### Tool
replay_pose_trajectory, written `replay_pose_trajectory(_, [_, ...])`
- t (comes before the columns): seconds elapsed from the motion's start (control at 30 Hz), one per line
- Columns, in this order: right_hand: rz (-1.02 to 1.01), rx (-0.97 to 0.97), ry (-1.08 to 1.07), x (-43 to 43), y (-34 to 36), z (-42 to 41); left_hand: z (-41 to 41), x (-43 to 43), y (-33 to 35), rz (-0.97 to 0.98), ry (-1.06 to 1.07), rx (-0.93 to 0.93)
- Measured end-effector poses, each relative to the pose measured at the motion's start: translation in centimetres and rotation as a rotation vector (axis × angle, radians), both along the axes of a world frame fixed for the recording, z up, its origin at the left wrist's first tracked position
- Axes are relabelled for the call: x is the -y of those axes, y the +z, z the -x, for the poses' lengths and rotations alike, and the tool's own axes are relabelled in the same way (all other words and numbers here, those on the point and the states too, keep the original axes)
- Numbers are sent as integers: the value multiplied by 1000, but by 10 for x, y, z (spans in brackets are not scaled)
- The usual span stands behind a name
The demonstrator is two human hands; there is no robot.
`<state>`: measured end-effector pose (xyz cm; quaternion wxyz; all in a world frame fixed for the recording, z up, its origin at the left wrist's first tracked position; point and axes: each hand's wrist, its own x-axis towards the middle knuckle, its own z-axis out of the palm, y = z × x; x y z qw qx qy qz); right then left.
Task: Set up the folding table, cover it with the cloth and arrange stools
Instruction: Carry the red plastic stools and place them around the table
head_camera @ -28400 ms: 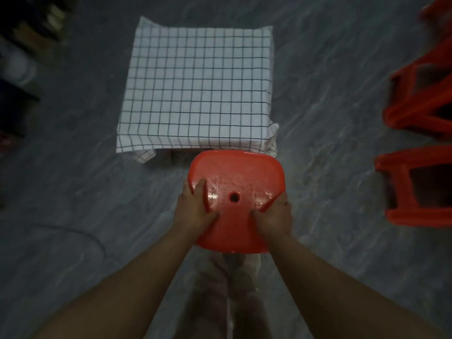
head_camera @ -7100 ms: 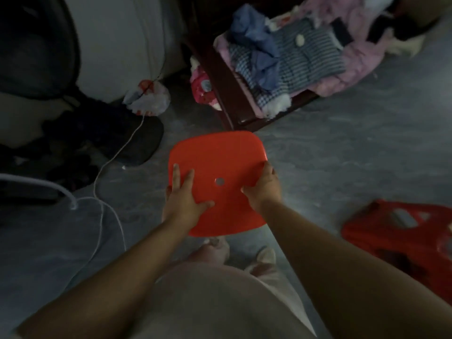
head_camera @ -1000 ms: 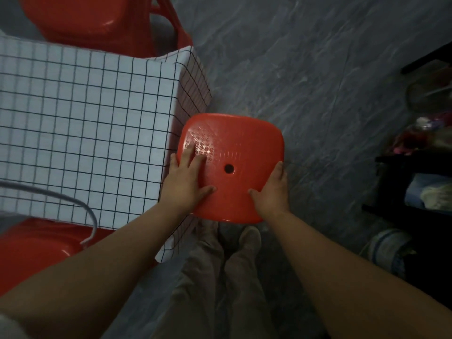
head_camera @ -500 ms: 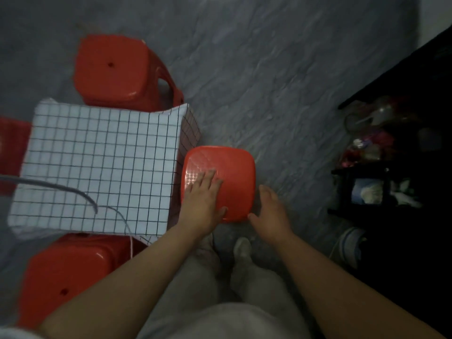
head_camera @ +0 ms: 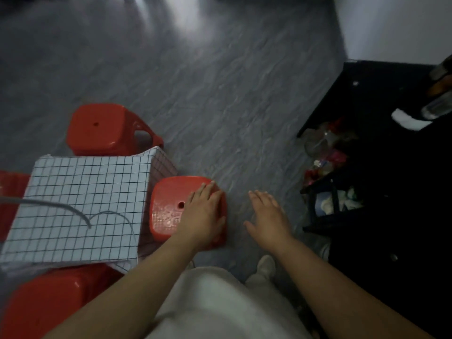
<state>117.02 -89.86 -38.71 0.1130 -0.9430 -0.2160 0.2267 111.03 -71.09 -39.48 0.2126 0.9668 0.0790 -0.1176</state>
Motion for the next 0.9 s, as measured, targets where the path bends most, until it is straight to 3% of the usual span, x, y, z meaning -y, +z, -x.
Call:
replay_pose_trajectory(0.37, [-123,71,87,81,28,-105,-79,94,34,14,144,37])
replay_pose_trajectory(0.63, [-72,65,241,32,24,-197,-148,54,18,-50,314,64])
replay_pose_trajectory(0.9, [-12,102,349,-37,40,-315,-253,0,14,38,391,81])
